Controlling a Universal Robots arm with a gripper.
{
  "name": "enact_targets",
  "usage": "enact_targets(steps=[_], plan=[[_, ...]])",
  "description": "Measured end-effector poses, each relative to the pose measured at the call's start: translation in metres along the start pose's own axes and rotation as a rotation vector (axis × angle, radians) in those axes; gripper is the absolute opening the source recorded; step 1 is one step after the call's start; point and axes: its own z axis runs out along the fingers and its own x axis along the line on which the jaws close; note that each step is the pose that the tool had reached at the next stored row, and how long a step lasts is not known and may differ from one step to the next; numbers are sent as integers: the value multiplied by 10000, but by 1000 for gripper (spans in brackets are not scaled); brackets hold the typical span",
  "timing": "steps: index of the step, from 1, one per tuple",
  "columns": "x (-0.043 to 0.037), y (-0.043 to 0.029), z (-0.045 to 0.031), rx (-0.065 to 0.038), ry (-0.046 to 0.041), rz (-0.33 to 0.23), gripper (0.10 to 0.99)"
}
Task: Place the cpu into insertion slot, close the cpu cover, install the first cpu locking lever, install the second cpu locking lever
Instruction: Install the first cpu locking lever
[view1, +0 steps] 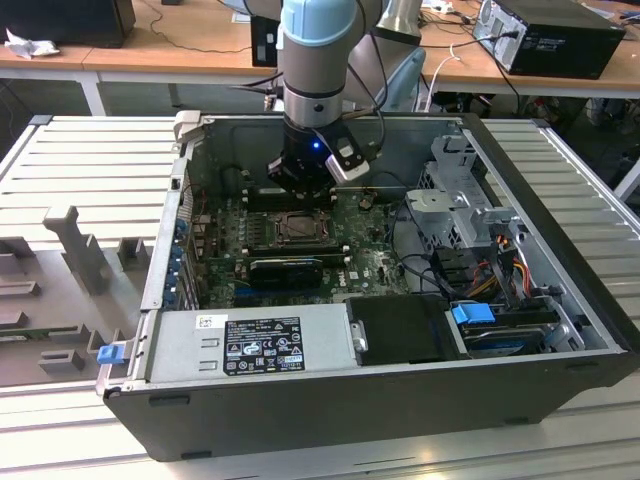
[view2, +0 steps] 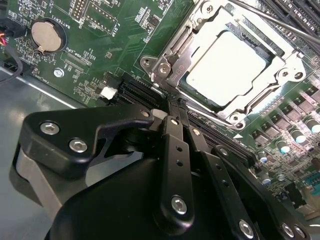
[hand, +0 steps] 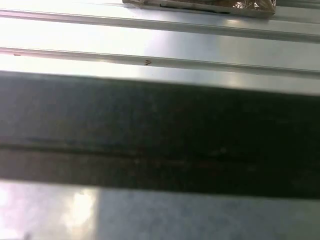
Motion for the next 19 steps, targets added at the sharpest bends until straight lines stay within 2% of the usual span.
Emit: enact_targets(steps=[1,2,5,10,14,17,19], plan=[[0,0,-3,1,-1,-1,106],[0,0,1,76,6,-3,106],[1,-2,8,143,10,-2,106],[0,-1,9,165,11,-4,106],[0,-2,28,245,15,-6,106],[2,-5,37,258,20,-7,106],[2,-5,38,208,16,-4,106]])
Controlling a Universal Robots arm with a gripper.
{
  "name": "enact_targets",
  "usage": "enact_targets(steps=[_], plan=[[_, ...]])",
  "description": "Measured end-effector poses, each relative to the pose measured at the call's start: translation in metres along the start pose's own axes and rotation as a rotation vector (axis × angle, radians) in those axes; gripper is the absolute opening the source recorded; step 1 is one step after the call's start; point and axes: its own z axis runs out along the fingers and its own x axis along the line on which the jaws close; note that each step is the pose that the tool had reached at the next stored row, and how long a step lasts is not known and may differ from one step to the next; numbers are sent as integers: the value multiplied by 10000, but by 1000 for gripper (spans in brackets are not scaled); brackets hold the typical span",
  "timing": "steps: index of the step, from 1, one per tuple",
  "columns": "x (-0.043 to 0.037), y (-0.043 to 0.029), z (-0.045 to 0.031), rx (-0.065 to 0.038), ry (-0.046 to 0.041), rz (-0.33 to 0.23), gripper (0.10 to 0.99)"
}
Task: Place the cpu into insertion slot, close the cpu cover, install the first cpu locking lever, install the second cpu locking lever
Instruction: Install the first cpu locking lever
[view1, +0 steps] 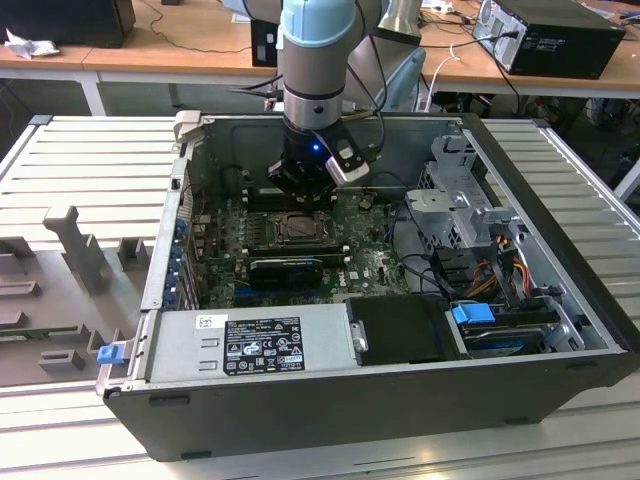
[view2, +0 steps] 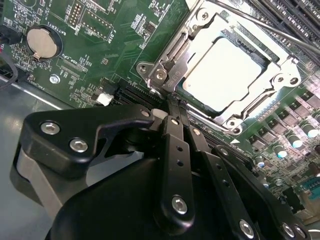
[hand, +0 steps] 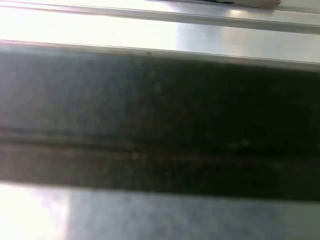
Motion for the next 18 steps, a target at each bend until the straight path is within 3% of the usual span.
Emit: enact_targets(steps=[3,9,18], plan=[[-1,2,-2,-64,-9,2,106],[-7,19,-212,-60,-7,0,106],[-4,-35,-228,-61,8,2,106]])
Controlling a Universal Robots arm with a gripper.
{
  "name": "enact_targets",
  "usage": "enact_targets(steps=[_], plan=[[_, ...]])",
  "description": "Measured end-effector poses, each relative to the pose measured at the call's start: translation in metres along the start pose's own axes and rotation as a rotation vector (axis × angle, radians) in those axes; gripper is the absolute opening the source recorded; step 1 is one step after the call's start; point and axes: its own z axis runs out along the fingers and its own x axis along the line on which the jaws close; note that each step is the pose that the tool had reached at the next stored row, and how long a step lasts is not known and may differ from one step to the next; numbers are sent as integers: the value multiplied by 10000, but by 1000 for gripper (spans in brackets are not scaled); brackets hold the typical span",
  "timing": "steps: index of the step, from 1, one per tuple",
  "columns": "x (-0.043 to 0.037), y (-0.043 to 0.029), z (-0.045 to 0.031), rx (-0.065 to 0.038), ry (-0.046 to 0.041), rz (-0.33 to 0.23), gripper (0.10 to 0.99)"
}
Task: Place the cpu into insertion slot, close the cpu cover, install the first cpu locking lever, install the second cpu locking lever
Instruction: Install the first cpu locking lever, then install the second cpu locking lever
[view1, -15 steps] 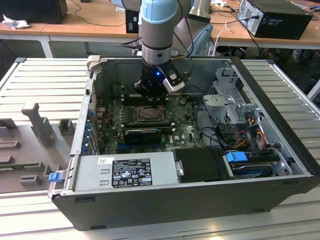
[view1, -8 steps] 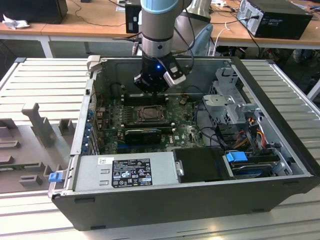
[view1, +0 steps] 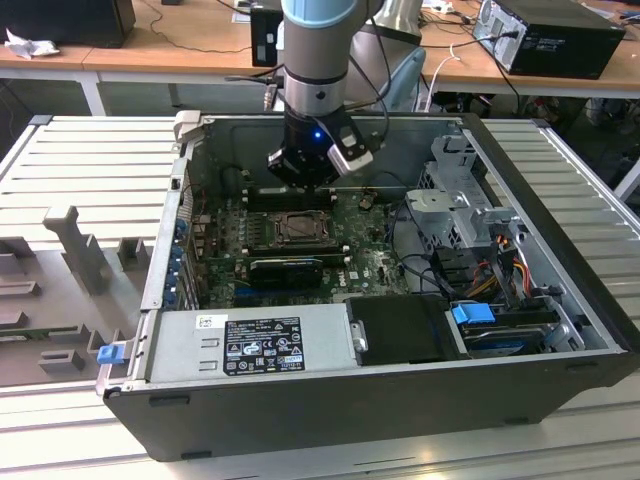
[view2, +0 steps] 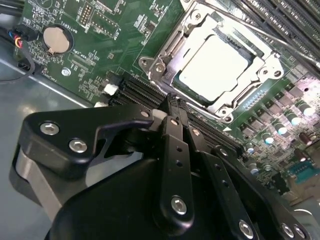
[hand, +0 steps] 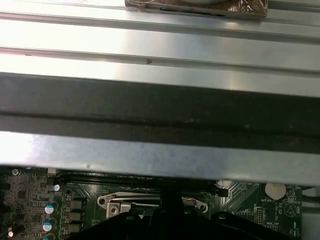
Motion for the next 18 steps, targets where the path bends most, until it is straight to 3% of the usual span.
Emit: enact_targets(steps=[11,16,18], plan=[[2,-54,-5,0,0,-1,106],[9,-172,-15,-3,0,0,106],[10,-180,-30,0,1,1,106]])
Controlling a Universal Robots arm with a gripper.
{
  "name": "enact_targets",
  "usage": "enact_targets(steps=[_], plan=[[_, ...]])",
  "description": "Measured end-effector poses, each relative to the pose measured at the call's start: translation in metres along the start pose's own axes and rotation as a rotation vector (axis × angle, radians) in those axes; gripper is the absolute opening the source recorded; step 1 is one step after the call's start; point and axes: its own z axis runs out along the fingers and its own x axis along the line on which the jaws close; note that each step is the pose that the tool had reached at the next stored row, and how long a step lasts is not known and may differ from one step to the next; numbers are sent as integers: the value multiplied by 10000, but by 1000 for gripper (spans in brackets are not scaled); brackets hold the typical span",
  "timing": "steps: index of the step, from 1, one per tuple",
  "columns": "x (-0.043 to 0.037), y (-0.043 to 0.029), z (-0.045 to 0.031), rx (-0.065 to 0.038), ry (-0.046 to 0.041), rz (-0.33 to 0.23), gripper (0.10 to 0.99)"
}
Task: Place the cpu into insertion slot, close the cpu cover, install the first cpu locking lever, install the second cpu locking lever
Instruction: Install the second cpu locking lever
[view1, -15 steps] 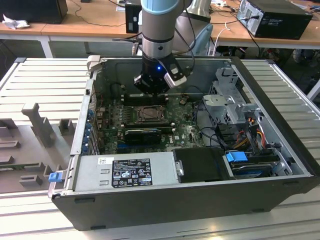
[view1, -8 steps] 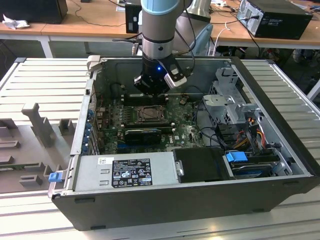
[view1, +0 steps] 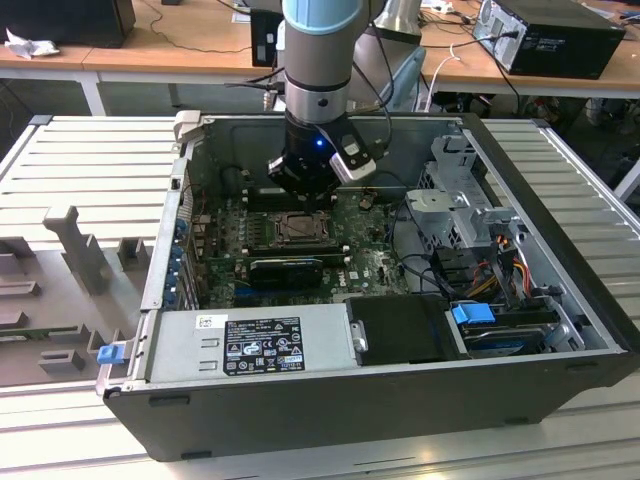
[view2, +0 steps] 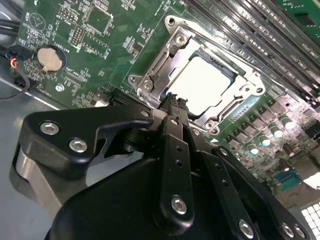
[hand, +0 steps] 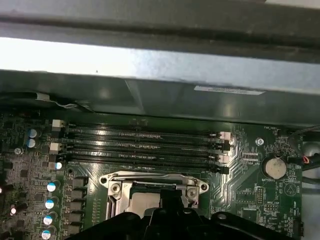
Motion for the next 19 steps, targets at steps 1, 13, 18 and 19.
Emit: enact_targets(steps=[1,13,18,19], plan=[[0,0,-12,-2,-1,0,106],[6,-168,-208,0,-1,-2,106],[16,-324,-222,1,-1,-2,106],[16,-334,-223,0,5,-2,106]])
